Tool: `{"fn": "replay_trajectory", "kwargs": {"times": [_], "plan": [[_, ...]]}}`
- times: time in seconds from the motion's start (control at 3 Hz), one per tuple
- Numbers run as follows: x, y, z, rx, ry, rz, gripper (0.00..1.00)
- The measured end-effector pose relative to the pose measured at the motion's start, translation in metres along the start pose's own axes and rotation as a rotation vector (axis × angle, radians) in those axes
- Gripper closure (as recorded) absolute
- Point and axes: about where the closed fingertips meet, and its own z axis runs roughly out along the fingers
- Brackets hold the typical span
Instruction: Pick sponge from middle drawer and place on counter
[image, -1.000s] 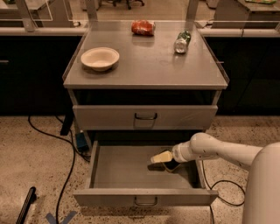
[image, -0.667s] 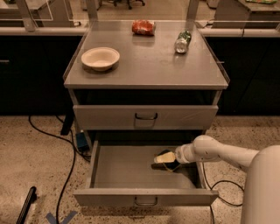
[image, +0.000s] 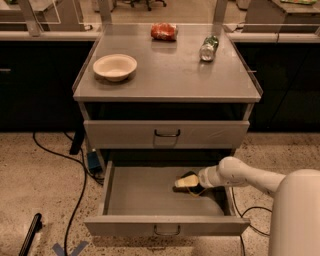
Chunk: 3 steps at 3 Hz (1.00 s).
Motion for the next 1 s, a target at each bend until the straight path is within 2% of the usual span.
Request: {"fn": "replay_trajectory", "kwargs": {"times": [0.33, 0.67, 1.0], "plan": [[0.0028, 0.0057, 0.0140, 0.001, 0.031, -0.018, 0.00], [0.0028, 0.0057, 0.0140, 0.001, 0.031, -0.018, 0.00], [0.0046, 0.0055, 0.0173, 0.031, 0.040, -0.020, 0.00]]}}
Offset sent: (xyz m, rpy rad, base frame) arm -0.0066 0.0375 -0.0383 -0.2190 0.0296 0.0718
